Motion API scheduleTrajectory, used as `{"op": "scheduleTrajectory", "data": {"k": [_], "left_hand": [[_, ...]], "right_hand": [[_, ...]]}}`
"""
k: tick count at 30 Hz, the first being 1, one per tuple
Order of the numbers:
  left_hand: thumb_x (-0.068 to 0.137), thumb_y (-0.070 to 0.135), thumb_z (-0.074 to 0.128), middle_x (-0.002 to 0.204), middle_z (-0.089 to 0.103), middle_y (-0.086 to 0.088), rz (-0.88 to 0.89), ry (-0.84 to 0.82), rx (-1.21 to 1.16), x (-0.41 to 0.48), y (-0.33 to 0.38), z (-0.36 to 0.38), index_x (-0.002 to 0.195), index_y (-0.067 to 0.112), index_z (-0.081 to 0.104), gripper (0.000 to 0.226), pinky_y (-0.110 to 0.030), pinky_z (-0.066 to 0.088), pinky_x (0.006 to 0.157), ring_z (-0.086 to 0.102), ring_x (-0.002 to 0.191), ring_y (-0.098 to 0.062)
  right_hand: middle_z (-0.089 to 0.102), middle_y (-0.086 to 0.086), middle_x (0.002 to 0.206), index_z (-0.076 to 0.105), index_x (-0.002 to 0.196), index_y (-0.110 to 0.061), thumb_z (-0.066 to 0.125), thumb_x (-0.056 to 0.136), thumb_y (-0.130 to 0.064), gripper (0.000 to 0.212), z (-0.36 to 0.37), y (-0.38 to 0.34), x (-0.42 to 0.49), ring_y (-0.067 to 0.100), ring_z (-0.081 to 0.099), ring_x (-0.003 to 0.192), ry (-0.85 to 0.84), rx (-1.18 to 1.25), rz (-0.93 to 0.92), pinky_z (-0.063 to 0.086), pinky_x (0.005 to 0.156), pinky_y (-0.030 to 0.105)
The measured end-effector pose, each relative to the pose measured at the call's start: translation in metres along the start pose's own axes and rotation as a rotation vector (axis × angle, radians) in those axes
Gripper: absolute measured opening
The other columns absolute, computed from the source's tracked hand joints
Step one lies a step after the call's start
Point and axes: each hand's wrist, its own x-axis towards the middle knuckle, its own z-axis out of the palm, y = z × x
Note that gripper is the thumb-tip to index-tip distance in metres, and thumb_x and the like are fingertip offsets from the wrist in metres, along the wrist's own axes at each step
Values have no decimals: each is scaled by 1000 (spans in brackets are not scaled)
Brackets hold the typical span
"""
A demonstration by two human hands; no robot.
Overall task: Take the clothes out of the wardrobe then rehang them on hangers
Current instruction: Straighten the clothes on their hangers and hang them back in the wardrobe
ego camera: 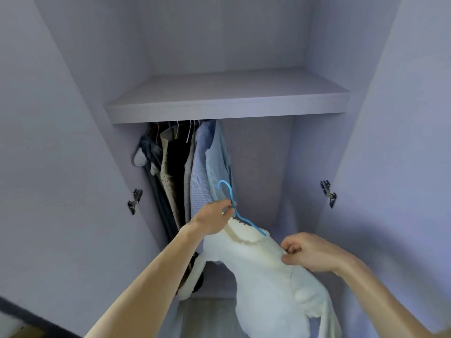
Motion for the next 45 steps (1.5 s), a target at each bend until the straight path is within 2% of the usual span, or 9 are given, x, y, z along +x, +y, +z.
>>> {"op": "scheduleTrajectory", "data": {"k": [2, 5, 10, 15, 19, 26, 35, 39, 45], "left_hand": [[102, 44, 45, 137, 54, -1, -66, -104, 64, 0, -10, 7, 142, 36, 46, 41, -36, 48, 97, 58, 115, -24], [101, 45, 47, 157, 35, 0, -93, -136, 65, -9, -30, 11, 152, 41, 31, 53, -43, 38, 113, 43, 138, -23], [101, 43, 48, 164, 19, -2, -172, -47, 206, -23, -73, -14, 156, 37, 24, 60, -48, 23, 121, 20, 150, -24], [100, 45, 47, 167, -1, -3, -339, 111, 361, -33, -121, -56, 157, 39, 16, 65, -56, 5, 122, -1, 153, -25], [99, 45, 46, 166, -15, -3, -418, 300, 595, -42, -155, -95, 157, 41, 8, 70, -62, -1, 118, -12, 153, -25], [93, 33, 59, 167, 4, -10, -463, 829, 796, -54, -165, -165, 157, 27, 27, 73, -52, -19, 116, -3, 153, -29], [92, 41, 29, 167, 11, -1, -578, 932, 934, -43, -165, -176, 157, 19, 26, 68, -51, -15, 120, 9, 154, -20], [92, 39, 28, 167, 15, -1, -502, 988, 1005, -47, -179, -175, 155, 15, 32, 67, -54, -3, 122, 15, 153, -20], [93, 36, 27, 166, 18, -2, -416, 1028, 1090, -51, -182, -175, 153, 14, 37, 65, -57, 6, 121, 21, 152, -24]], "right_hand": [[62, -13, 64, 65, 86, -17, 64, 89, -24, 8, 18, 6, 3, 9, 53, 55, -34, 73, 60, 42, 52, 19], [56, -10, 62, 57, 74, -18, 63, 89, -20, 16, 44, 14, 10, 16, 53, 57, -48, 145, 137, 44, 52, 23], [60, -1, 73, 62, 88, -3, 62, 89, -23, 20, 72, 20, 38, 14, 59, 59, 15, 112, 217, 49, 57, 24], [53, -2, 64, 47, 67, -16, 59, 88, -26, 27, 70, 12, 88, 19, 52, 62, 133, 60, 256, 41, 62, 31], [59, -2, 65, 49, 67, -17, 57, 90, -27, 26, 57, -5, 137, 21, 60, 66, 260, 99, 264, 41, 60, 29], [65, -1, 85, 61, 92, -15, 53, 99, -33, 21, -2, -45, 227, 16, 60, 76, 387, 155, 112, 39, 56, 28], [61, -3, 80, 53, 88, -17, 51, 100, -32, 20, -68, -91, 327, 10, 54, 68, 558, 238, -121, 36, 53, 25], [60, 3, 90, 51, 100, -15, 48, 102, -29, 15, -81, -103, 362, 22, 55, 78, 561, 257, -154, 42, 70, 30], [64, 17, 106, 52, 113, -3, 45, 103, -24, 24, -78, -107, 402, 37, 61, 97, 491, 180, -98, 46, 79, 35]]}}
